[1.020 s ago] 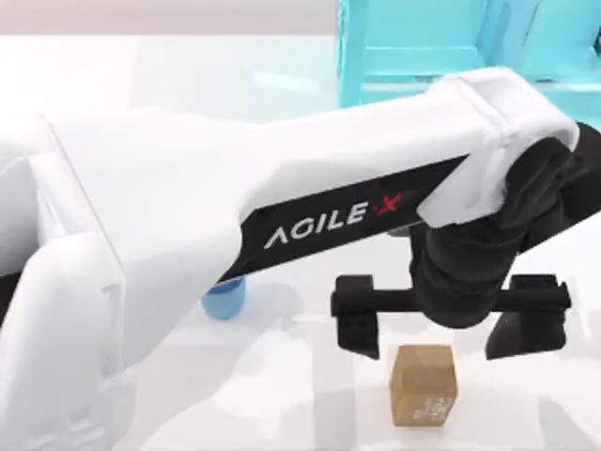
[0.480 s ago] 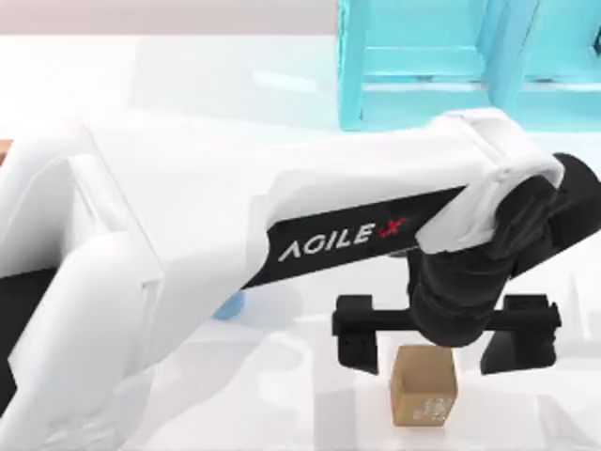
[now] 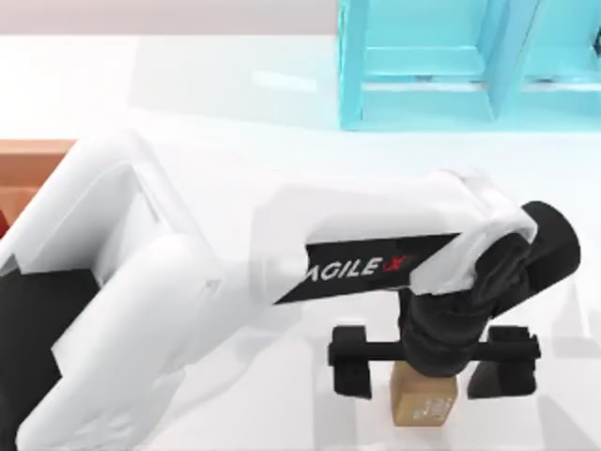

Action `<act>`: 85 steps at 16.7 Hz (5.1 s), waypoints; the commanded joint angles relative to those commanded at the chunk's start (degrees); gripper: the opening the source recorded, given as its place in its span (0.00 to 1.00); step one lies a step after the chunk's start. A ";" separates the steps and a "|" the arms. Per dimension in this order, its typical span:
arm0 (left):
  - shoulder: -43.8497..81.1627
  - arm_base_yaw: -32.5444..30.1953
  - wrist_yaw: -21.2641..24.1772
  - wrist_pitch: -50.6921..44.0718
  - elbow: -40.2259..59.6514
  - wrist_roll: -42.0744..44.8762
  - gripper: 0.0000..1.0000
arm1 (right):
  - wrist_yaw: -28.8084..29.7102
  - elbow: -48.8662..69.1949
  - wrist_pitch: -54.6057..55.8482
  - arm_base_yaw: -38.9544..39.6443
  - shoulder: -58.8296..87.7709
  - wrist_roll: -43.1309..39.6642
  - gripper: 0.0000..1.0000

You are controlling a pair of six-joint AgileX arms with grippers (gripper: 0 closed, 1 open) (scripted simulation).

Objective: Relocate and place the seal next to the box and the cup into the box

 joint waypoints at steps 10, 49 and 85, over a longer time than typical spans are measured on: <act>0.00 0.00 0.00 0.00 0.00 0.00 0.32 | 0.00 0.00 0.00 0.00 0.00 0.00 1.00; -44.99 26.70 -0.14 -14.13 -29.45 26.29 0.00 | 0.00 0.00 0.00 0.00 0.00 0.00 1.00; -47.11 31.36 -0.11 0.07 -46.82 31.01 0.90 | 0.00 0.00 0.00 0.00 0.00 0.00 1.00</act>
